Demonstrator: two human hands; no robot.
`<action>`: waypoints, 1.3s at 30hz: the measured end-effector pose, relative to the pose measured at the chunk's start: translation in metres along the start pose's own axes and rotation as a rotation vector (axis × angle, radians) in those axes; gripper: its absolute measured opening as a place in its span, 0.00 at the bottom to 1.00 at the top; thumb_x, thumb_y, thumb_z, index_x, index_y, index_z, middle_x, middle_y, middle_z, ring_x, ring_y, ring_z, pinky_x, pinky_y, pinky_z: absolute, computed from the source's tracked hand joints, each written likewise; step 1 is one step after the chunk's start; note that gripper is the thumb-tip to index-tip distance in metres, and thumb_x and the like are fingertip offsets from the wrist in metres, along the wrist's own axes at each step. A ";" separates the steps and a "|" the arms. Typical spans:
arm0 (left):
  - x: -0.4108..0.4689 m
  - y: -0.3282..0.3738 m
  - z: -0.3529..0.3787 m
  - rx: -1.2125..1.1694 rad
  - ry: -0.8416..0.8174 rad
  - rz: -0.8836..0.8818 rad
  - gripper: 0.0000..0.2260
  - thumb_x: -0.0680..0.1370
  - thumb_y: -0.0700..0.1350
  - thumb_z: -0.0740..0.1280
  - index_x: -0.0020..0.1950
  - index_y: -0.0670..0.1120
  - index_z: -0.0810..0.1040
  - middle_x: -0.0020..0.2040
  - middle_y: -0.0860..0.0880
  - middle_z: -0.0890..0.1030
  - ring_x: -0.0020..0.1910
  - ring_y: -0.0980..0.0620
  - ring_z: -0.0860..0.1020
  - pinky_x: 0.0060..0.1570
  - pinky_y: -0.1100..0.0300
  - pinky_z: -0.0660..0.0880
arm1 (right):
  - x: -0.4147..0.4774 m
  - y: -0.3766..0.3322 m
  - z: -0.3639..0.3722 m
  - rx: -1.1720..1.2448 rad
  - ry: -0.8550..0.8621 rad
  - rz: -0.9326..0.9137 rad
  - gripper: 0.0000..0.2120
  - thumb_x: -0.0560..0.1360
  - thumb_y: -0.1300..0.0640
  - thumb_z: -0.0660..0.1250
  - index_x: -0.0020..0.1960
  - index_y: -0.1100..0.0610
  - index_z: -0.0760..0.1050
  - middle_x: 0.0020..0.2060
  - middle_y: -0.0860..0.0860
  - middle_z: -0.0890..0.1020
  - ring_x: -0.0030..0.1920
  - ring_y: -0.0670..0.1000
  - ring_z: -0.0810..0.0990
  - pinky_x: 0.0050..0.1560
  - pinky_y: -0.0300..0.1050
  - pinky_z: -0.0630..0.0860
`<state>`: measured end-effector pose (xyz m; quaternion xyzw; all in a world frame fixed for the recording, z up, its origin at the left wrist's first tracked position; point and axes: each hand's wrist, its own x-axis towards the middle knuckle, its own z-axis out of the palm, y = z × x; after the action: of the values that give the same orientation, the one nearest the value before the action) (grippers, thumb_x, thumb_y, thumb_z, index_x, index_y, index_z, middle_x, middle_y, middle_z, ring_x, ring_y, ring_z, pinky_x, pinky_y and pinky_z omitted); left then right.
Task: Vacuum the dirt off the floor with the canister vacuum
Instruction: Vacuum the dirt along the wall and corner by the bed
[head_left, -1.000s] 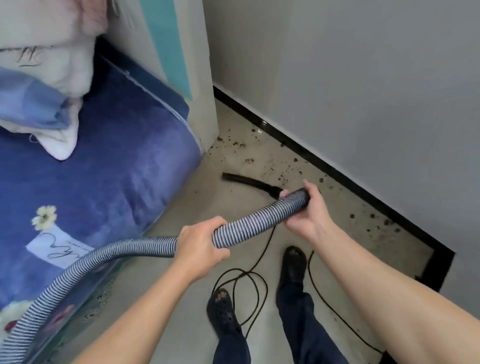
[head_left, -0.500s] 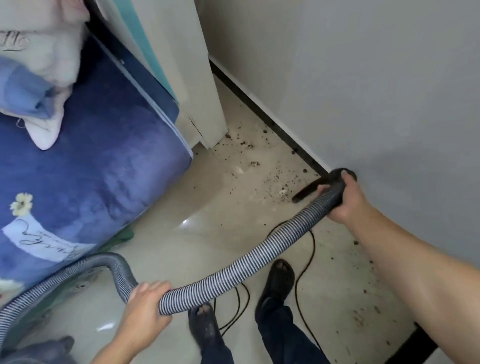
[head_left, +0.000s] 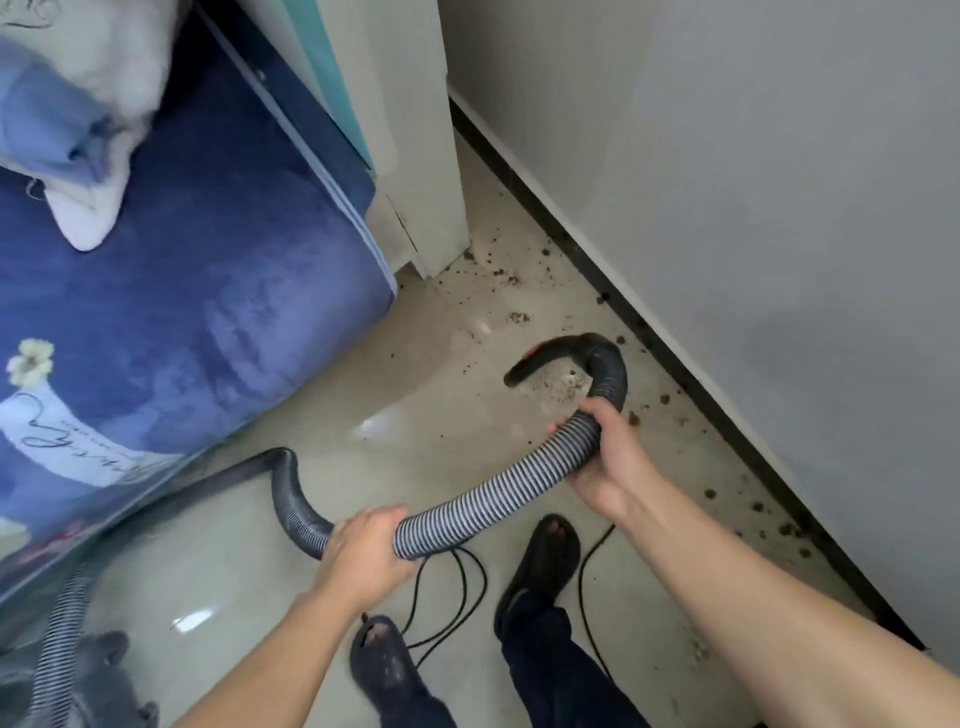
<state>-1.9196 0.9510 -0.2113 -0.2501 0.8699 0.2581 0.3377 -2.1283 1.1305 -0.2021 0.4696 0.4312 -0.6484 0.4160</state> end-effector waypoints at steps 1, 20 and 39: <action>-0.009 -0.016 0.003 -0.025 -0.006 -0.024 0.09 0.67 0.49 0.68 0.42 0.52 0.70 0.39 0.55 0.76 0.44 0.51 0.76 0.40 0.57 0.65 | -0.001 0.000 0.005 -0.044 -0.029 0.005 0.10 0.78 0.56 0.68 0.56 0.58 0.72 0.38 0.55 0.80 0.40 0.54 0.81 0.49 0.52 0.80; -0.013 -0.270 0.054 0.503 -0.024 0.310 0.28 0.42 0.53 0.77 0.41 0.52 0.78 0.34 0.53 0.76 0.37 0.47 0.78 0.58 0.42 0.69 | 0.136 0.203 -0.002 -0.483 0.329 0.002 0.15 0.67 0.57 0.71 0.50 0.63 0.72 0.32 0.58 0.76 0.28 0.55 0.75 0.28 0.46 0.75; 0.013 -0.350 0.181 0.813 -0.220 0.024 0.18 0.74 0.44 0.64 0.64 0.51 0.73 0.62 0.49 0.74 0.67 0.46 0.66 0.76 0.47 0.41 | 0.220 0.340 -0.008 -1.220 0.126 -0.151 0.12 0.72 0.55 0.71 0.52 0.61 0.77 0.44 0.62 0.84 0.40 0.59 0.82 0.46 0.56 0.83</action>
<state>-1.6320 0.8000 -0.4338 -0.0571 0.8627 -0.0771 0.4965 -1.8520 1.0128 -0.4742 0.1527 0.7801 -0.2836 0.5363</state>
